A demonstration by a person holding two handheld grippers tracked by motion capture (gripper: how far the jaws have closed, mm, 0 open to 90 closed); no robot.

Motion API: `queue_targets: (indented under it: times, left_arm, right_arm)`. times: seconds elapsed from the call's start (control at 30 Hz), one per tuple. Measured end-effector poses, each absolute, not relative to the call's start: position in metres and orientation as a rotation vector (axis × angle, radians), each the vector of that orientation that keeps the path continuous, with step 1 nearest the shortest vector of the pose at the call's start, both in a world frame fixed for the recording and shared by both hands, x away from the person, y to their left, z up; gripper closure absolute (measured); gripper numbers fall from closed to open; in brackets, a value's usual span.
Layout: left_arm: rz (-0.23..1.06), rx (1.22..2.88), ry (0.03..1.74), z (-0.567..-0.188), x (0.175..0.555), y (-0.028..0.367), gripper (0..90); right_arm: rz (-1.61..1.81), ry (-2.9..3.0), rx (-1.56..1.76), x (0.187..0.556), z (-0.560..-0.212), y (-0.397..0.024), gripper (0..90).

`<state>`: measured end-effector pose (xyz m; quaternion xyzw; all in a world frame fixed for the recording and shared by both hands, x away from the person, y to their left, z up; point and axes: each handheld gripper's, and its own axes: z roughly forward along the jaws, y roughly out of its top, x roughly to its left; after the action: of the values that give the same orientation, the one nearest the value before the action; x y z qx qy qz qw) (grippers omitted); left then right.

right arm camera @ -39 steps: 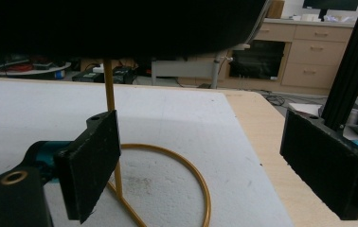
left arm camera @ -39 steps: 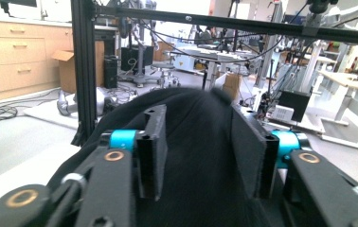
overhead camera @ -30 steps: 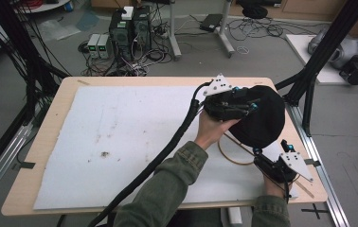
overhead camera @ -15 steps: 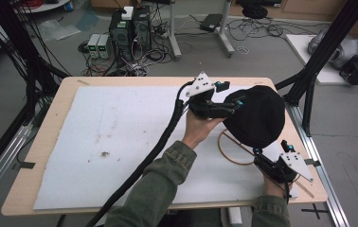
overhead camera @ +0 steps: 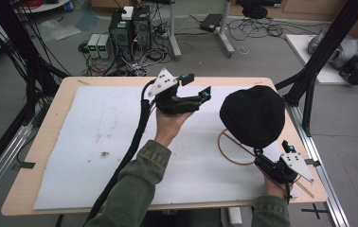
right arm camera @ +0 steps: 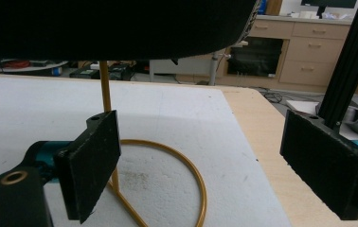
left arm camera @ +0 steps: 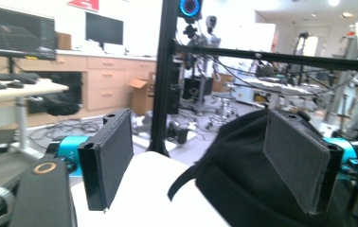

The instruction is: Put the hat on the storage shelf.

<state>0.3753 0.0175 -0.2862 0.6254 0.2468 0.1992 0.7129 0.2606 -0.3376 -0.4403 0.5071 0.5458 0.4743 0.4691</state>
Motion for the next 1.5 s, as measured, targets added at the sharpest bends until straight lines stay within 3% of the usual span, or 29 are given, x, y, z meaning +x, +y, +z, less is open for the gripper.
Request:
queue_targets:
  times: [0.5, 1.5]
  left_arm:
    - [0.580, 1.343, 0.721, -0.313, 0.365, 0.115, 21.1]
    - [0.891, 1.277, 1.047, -0.368, 0.317, 0.234, 17.7]
  right_arm:
    - [1.148, 1.334, 1.246, 0.260, -0.440, -0.338, 12.4]
    - [1.143, 1.339, 1.248, 0.259, -0.440, -0.337, 12.4]
